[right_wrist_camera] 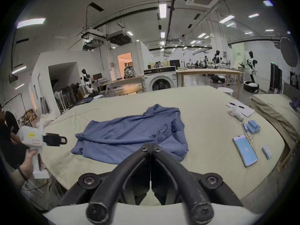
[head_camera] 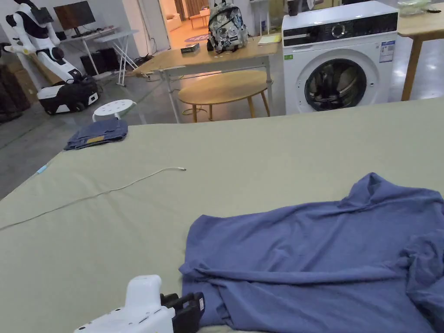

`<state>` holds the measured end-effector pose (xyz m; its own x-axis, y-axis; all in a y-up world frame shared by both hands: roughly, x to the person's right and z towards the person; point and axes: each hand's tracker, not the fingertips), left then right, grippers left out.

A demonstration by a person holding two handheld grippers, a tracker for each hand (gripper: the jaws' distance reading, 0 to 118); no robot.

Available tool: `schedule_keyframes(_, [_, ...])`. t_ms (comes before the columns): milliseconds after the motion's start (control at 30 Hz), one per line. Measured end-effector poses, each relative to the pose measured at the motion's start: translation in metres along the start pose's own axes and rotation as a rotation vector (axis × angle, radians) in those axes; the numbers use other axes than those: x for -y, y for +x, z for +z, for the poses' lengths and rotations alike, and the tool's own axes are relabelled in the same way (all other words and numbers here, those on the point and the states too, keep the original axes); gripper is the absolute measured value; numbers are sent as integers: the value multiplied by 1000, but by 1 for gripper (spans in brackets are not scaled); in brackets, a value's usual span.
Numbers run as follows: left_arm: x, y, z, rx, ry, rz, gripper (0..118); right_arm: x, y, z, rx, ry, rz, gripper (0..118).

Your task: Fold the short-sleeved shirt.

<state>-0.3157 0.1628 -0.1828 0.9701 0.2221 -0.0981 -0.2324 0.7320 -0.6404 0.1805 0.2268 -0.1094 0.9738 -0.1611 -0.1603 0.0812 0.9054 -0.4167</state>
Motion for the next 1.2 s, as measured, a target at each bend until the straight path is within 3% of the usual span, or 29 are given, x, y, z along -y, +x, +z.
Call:
schedule_keyframes(200, [10, -4, -78, -55, -227, 70, 45, 7, 22, 4, 52, -33, -53, 0])
schedule_keyframes(267, [10, 9, -72, -89, -150, -13, 43, 10, 30, 1, 60, -55, -91, 0])
schedule_keyframes(300, [11, 18, -73, -116, -187, -50, 34, 11, 33, -1, 63, -64, -110, 0])
schedule_keyframes(367, [10, 24, -77, -29, -222, -51, 0, 11, 37, -10, 63, -75, -124, 0])
schedule_keyframes(433, [14, 32, -83, -114, -208, -93, 0, 7, 40, -25, 80, -89, -131, 0])
schedule_keyframes(467, [15, 32, -85, -115, -208, -89, 0, 4, 44, -40, 93, -117, -131, 7])
schedule_keyframes(533, [12, 31, -84, -111, -215, -76, 0, 2, 54, -74, 93, -209, -150, 64])
schedule_keyframes(567, [12, 28, -82, -107, -220, -71, 0, 5, 61, -98, 78, -259, -184, 72])
schedule_keyframes(633, [10, 29, -82, -99, -231, -75, 0, 15, 73, -143, 59, -297, -229, 71])
schedule_keyframes(733, [11, 27, -81, -94, -234, -85, 0, 32, 85, -198, 161, -372, -224, 69])
schedule_keyframes(767, [11, 27, -80, -90, -233, -82, 0, 40, 89, -214, 164, -415, -231, 63])
schedule_keyframes(800, [12, 26, -79, -87, -231, -79, 0, 45, 92, -221, 174, -453, -232, 53])
schedule_keyframes(833, [13, 21, -81, -83, -228, -74, 0, 48, 90, -215, 221, -414, -203, 34])
schedule_keyframes(867, [14, 20, -81, -81, -225, -69, 0, 43, 86, -201, 214, -341, -198, 7])
schedule_keyframes(933, [15, 20, -77, -78, -208, -62, 0, 39, 82, -191, 170, -335, -257, 7])
schedule_keyframes(1067, [7, 9, -57, -15, -167, 14, 0, 34, 84, -178, 181, -285, -261, 7])
schedule_keyframes(1200, [-7, 13, 5, -19, 50, -7, 0, 14, 65, -141, 235, -221, -142, 7])
